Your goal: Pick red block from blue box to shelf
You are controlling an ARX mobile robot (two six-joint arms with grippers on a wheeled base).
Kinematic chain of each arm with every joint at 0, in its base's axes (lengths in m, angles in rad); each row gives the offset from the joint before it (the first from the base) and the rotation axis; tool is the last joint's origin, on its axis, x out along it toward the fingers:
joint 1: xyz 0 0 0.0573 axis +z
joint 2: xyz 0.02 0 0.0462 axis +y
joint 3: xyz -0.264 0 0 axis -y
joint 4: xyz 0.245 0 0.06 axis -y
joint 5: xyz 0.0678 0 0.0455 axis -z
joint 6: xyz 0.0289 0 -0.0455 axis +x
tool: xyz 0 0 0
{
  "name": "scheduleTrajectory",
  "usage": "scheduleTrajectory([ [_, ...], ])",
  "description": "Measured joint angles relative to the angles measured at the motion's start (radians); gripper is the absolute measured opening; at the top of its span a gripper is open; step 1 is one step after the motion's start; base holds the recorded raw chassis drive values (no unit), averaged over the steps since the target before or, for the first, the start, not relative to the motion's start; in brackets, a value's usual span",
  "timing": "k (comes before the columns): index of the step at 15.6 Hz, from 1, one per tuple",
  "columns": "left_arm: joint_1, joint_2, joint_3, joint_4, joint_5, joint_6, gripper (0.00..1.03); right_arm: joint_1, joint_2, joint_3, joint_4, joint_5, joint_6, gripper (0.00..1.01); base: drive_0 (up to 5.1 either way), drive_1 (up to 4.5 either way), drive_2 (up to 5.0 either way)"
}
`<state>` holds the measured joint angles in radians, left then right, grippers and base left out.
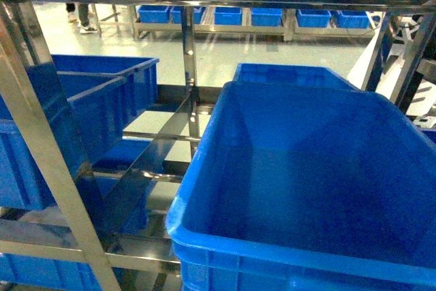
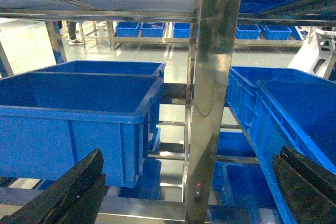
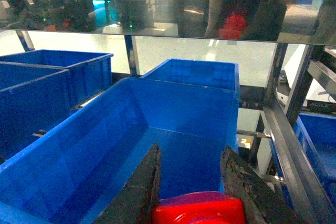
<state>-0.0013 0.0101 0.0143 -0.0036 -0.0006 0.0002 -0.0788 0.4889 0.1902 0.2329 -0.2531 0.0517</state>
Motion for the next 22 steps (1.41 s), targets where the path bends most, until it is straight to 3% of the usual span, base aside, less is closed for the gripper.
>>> scheduleTrajectory([
  [7, 0.000, 0.000, 0.000, 0.000, 0.000, 0.000, 0.98, 0.000, 0.000, 0.000, 0.000, -0.001, 0.000, 0.28, 0.0, 0.00, 0.0],
  [9, 0.000, 0.000, 0.000, 0.000, 0.000, 0.000, 0.98, -0.016, 0.056, 0.008, 0.020, -0.058, 0.012, 0.28, 0.0, 0.00, 0.0],
  [11, 0.000, 0.000, 0.000, 0.000, 0.000, 0.000, 0.98, 0.076, 0.150, 0.023, -0.008, -0.056, 0.051, 0.28, 0.0, 0.00, 0.0],
  [13, 0.000, 0.000, 0.000, 0.000, 0.000, 0.000, 0.98, 0.108, 0.199, 0.026, 0.008, -0.058, 0.062, 0.28, 0.0, 0.00, 0.0],
  [14, 0.000, 0.000, 0.000, 0.000, 0.000, 0.000, 0.98, 0.145, 0.299, 0.033, 0.081, -0.058, 0.072, 0.28, 0.0, 0.00, 0.0],
  [16, 0.000, 0.000, 0.000, 0.000, 0.000, 0.000, 0.98, 0.171, 0.462, 0.043, 0.233, -0.047, 0.071, 0.28, 0.0, 0.00, 0.0],
  [18, 0.000, 0.000, 0.000, 0.000, 0.000, 0.000, 0.98, 0.169, 0.705, 0.076, 0.444, -0.044, 0.063, 0.28, 0.0, 0.00, 0.0],
  [22, 0.000, 0.000, 0.000, 0.000, 0.000, 0.000, 0.98, 0.148, 1.122, 0.176, 0.754, -0.064, 0.041, 0.29, 0.0, 0.00, 0.0],
])
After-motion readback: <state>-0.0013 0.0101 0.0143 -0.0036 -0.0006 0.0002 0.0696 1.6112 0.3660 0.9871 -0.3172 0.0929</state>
